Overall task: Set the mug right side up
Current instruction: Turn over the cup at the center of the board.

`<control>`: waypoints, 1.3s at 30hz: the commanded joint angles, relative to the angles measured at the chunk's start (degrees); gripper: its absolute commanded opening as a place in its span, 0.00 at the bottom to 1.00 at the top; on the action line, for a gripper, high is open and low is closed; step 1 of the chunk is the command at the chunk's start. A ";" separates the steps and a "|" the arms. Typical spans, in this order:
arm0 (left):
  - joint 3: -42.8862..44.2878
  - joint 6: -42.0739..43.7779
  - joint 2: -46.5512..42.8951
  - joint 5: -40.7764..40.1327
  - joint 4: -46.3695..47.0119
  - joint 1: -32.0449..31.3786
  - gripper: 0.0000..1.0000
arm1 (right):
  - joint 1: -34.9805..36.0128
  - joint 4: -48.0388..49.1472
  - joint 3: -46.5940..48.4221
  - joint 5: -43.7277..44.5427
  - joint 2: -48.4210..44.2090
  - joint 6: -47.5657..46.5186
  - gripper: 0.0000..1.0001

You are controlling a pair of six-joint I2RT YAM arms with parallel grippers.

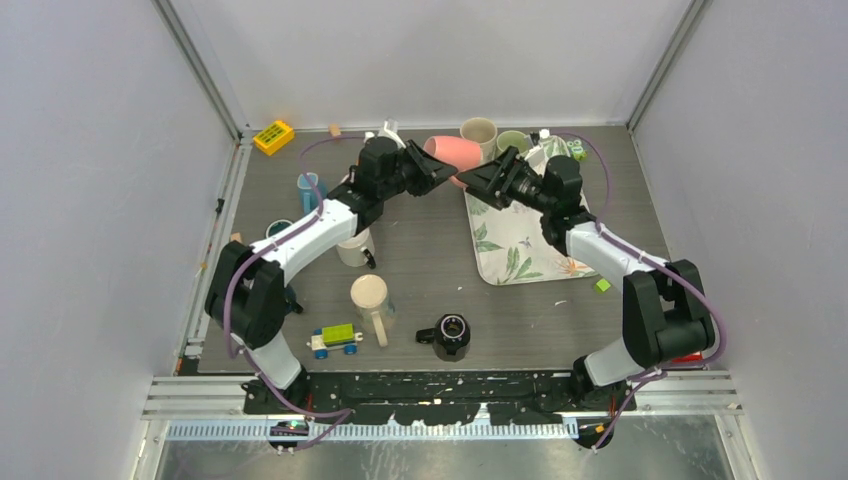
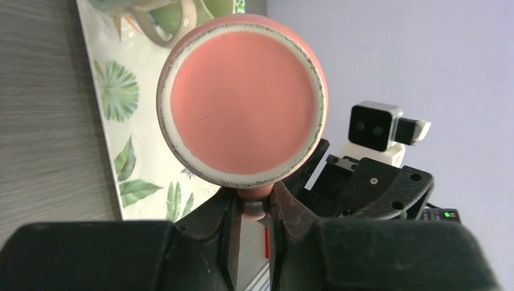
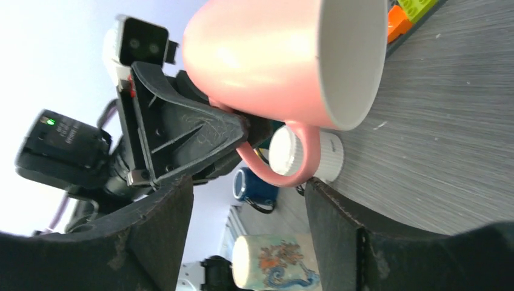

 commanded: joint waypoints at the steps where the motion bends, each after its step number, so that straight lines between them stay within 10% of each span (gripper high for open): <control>1: -0.40 -7.84 -2.55 5.58 15.69 0.79 0.00 | -0.42 14.11 1.02 -4.38 2.75 8.22 0.68; 26: -5.32 -19.65 1.60 13.80 32.03 1.79 0.00 | -0.53 36.96 1.11 -8.11 9.57 26.02 0.32; 39: -8.24 -20.72 3.98 18.53 37.92 1.74 0.00 | -0.46 25.30 2.19 -7.59 5.78 18.12 0.01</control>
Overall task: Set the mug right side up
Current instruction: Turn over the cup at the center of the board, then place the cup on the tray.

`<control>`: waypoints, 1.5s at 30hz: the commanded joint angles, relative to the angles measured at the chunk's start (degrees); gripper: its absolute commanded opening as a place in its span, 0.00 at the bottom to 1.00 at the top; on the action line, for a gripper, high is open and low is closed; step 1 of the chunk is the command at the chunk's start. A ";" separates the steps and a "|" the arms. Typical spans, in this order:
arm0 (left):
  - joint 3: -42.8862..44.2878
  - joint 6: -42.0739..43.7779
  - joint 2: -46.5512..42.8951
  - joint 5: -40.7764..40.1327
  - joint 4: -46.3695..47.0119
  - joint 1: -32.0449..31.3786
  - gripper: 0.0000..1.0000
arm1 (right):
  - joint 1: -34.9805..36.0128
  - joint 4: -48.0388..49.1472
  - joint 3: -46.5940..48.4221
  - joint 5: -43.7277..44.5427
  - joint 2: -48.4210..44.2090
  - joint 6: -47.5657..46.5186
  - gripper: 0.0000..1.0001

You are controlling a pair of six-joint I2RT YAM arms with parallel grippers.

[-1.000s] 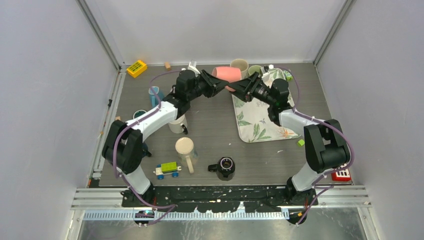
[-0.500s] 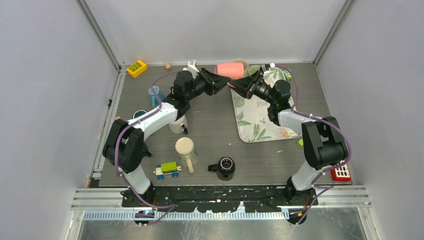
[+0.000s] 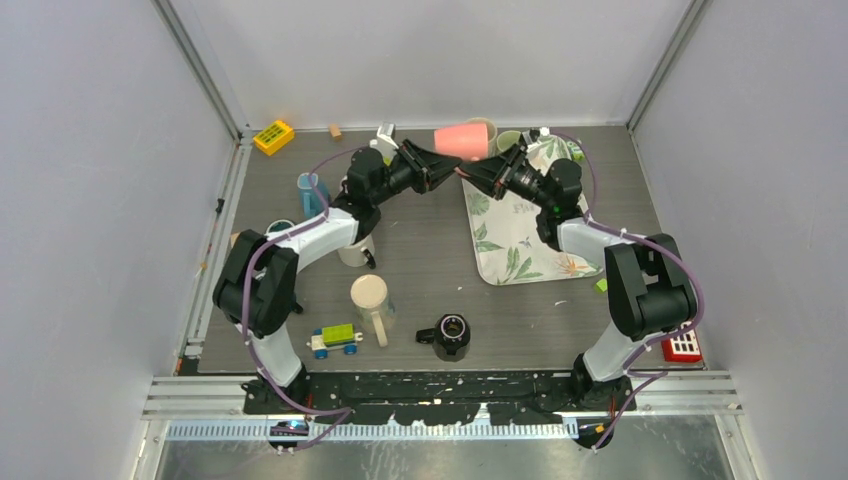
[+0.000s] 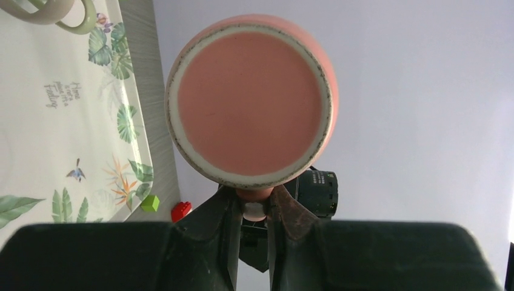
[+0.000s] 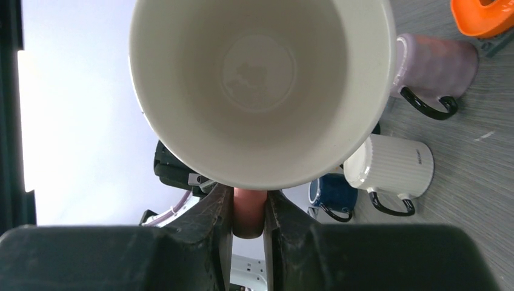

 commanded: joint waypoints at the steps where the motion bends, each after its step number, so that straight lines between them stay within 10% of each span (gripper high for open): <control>1: 0.18 -0.04 0.39 5.45 7.19 -0.72 0.00 | 0.64 -6.21 2.19 -0.20 -5.04 -9.01 0.01; 7: -0.58 0.10 1.53 5.71 7.76 -0.72 0.01 | 1.38 -28.81 5.08 4.92 -11.16 -24.52 0.01; 14: -1.44 1.13 2.75 6.58 6.24 -0.74 0.37 | 4.32 -47.23 10.21 13.38 -13.70 -36.48 0.01; 24: -3.61 5.21 3.76 6.51 1.55 -0.73 0.56 | 11.88 -75.24 21.66 33.32 -12.93 -52.30 0.01; 45: -4.62 30.94 -10.33 -0.27 -34.17 0.70 0.83 | 14.13 -85.47 24.76 47.70 -10.93 -57.08 0.01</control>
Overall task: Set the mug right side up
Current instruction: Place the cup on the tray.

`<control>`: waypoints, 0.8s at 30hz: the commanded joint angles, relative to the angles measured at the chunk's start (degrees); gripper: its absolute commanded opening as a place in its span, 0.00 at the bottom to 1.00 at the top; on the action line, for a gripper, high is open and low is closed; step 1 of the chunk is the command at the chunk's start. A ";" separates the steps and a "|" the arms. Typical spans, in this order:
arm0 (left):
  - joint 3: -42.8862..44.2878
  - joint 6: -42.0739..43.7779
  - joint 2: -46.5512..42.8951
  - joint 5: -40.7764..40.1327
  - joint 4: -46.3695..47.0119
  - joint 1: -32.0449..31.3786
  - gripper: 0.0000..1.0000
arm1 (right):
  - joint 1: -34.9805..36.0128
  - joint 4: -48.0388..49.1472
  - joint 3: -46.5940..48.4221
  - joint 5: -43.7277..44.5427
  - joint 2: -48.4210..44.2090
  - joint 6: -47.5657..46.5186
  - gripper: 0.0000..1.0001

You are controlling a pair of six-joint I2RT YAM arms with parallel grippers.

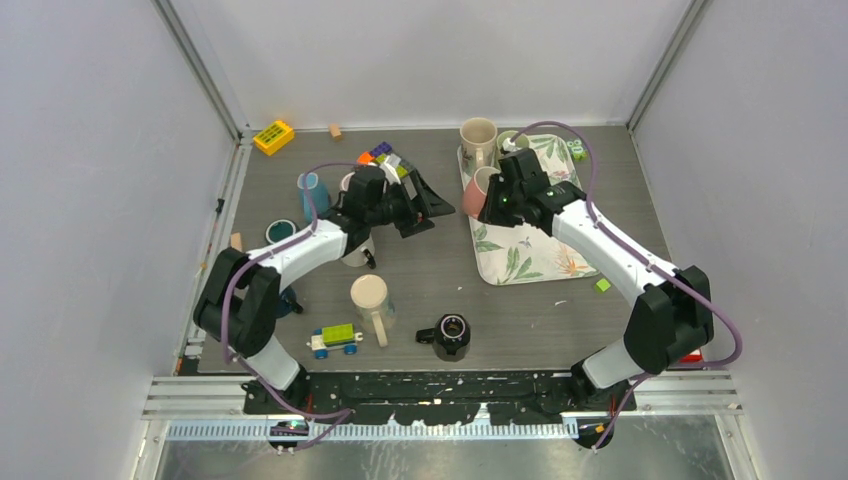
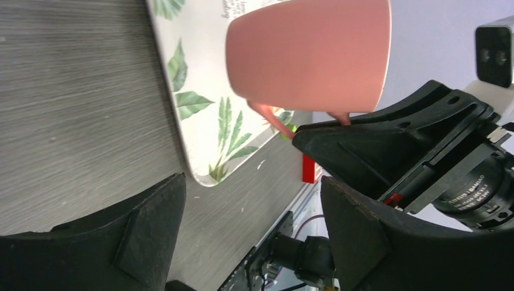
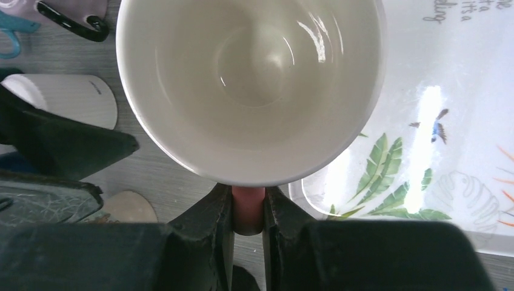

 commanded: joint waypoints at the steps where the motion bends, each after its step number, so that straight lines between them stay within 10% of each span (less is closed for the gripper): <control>1: 2.37 6.77 -4.07 -2.38 -8.81 0.73 0.83 | 0.77 2.57 5.04 4.91 -0.68 -1.87 0.01; 24: 4.46 21.10 -17.36 -2.94 -28.56 1.00 0.87 | -0.08 -5.39 2.22 16.01 -4.53 -1.88 0.01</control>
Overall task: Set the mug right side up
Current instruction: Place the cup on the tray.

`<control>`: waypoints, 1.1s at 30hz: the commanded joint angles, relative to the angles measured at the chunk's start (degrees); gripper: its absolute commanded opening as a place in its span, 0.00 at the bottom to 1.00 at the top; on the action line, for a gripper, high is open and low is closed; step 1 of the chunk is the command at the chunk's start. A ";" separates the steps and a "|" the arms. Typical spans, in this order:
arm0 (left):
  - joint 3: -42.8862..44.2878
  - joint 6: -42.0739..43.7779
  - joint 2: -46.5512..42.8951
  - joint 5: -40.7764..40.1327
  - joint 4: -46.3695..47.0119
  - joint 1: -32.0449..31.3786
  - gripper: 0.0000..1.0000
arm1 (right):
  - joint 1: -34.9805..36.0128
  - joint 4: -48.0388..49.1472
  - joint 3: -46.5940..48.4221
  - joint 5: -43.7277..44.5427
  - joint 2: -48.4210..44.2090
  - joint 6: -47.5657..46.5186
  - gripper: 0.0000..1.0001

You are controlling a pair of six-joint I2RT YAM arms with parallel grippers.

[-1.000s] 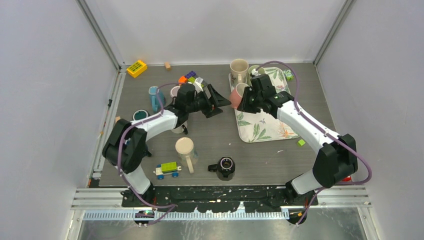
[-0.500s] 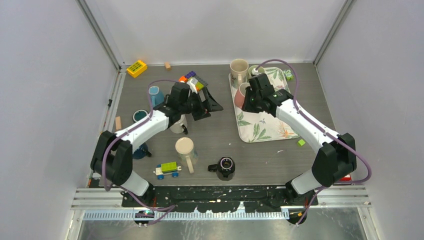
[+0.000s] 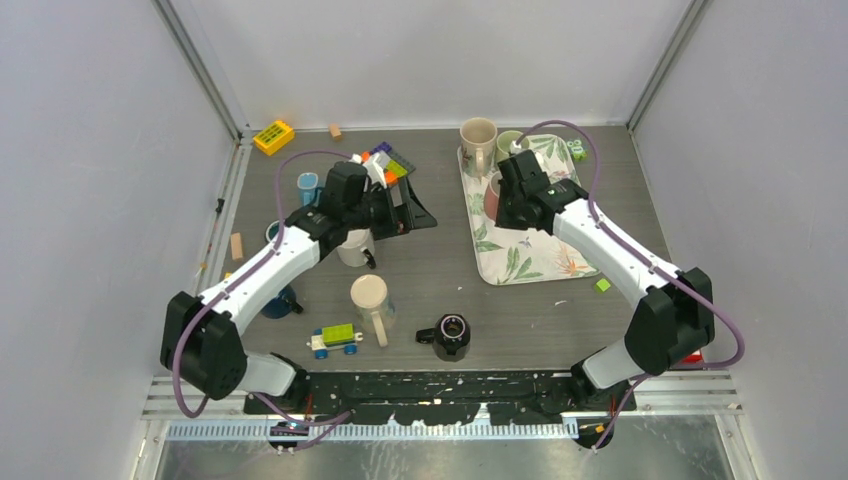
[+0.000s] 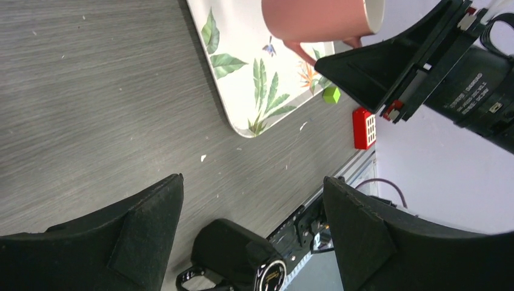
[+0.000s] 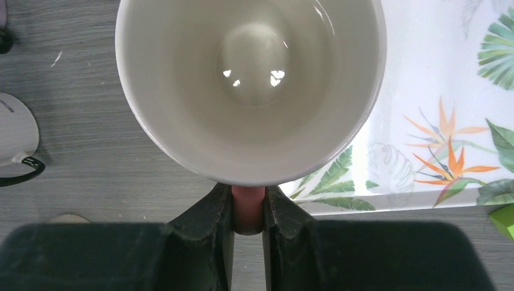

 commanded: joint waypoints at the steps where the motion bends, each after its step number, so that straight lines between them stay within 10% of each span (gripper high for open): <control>1: 1.21 4.42 -3.61 0.37 -3.93 0.30 0.87 | -0.96 2.01 -0.32 5.24 -5.25 -0.14 0.01; 33: 2.33 16.90 -7.72 1.50 -14.66 0.30 0.88 | -20.24 18.05 5.26 3.54 11.90 -9.27 0.01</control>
